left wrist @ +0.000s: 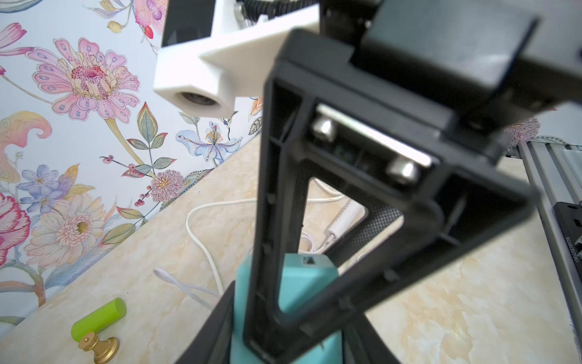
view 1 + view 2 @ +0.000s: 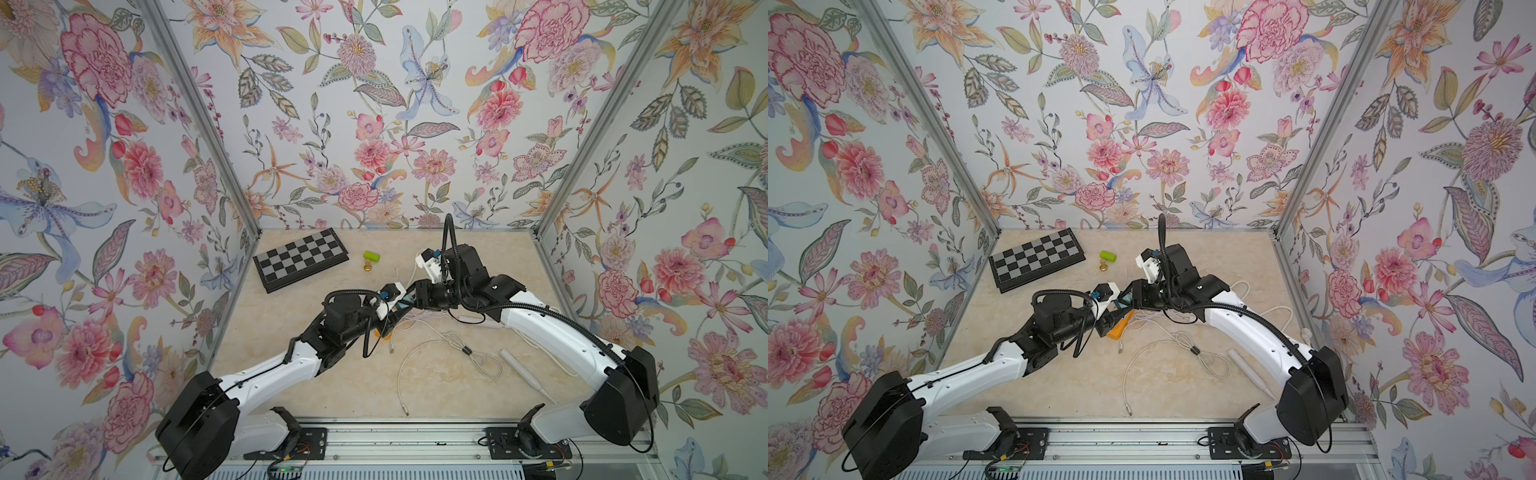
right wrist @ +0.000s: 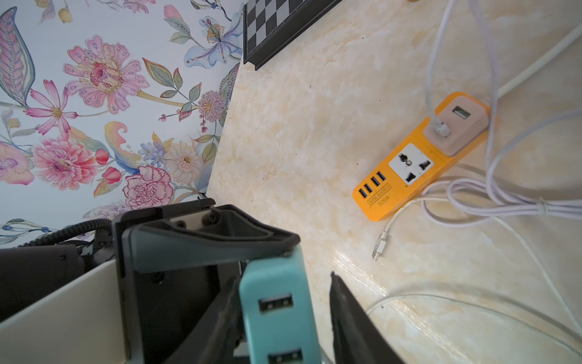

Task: Charge the electric toothbrush
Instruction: Pick up the plug from the center of the board, then insert the plug into the socket.

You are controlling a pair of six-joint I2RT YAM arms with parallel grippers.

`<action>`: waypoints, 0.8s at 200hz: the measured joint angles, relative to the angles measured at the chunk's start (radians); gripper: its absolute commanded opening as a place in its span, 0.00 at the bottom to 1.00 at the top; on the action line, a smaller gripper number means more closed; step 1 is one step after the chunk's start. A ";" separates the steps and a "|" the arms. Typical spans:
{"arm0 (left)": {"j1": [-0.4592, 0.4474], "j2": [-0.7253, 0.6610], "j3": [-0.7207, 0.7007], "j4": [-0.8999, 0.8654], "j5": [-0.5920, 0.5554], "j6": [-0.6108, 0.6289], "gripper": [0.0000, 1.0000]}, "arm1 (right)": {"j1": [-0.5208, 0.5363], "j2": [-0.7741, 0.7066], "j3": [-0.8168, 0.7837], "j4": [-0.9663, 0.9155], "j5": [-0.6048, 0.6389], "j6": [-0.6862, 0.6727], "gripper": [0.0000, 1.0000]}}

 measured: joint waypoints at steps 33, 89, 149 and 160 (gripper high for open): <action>0.001 0.010 0.007 0.003 0.022 -0.012 0.13 | 0.002 0.000 0.000 0.002 -0.001 -0.047 0.20; -0.004 0.006 0.005 -0.001 -0.034 -0.031 0.78 | 0.012 -0.002 -0.002 0.014 0.095 -0.020 0.14; 0.043 -0.122 -0.106 -0.072 -0.292 -0.300 0.79 | 0.061 0.026 0.000 -0.017 0.426 0.187 0.06; 0.076 -0.120 -0.112 -0.110 -0.316 -0.367 0.78 | 0.093 0.053 0.006 -0.042 0.502 0.243 0.01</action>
